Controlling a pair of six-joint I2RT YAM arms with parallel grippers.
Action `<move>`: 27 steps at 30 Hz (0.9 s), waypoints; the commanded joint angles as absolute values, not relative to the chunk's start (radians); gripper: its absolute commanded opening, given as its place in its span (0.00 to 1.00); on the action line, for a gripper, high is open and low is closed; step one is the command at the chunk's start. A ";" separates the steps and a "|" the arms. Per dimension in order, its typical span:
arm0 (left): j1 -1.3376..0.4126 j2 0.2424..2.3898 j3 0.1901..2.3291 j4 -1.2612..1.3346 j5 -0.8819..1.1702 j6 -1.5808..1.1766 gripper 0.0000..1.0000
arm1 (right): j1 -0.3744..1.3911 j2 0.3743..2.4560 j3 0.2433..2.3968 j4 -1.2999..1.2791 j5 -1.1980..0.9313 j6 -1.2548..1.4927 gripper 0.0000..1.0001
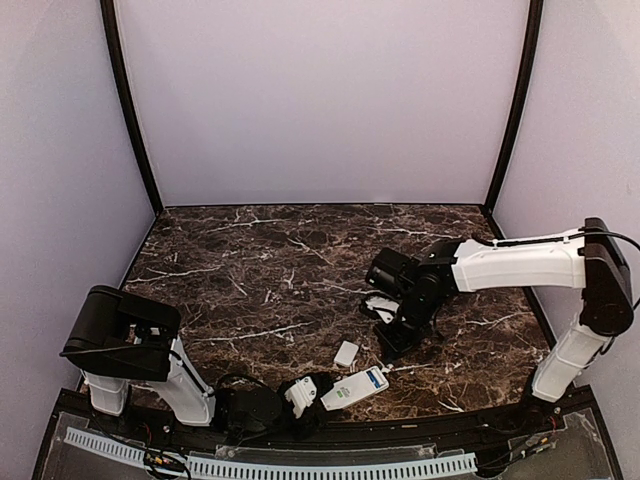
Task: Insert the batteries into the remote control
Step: Place the remote control without the battery cover at the center of the board.
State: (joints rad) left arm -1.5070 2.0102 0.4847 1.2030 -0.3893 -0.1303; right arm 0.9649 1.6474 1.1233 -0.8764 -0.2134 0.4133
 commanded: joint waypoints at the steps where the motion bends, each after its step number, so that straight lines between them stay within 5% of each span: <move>1: -1.508 2.038 0.451 1.133 -0.348 -0.095 0.00 | 0.974 1.600 1.090 -0.814 -0.243 0.441 0.00; 15: -1.520 2.036 0.402 1.235 -0.302 -0.014 0.00 | 0.974 1.528 0.984 -0.687 -0.235 0.464 0.00; 27: -1.604 2.042 0.481 1.056 -0.495 0.192 0.00 | 0.972 1.434 0.887 -0.596 -0.200 0.427 0.00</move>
State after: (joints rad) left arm -1.5848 2.0109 0.4908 1.2346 -0.4248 0.0853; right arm 0.9680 1.4490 0.9127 -0.6373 -0.2241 0.4477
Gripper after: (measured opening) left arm 0.565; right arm 0.044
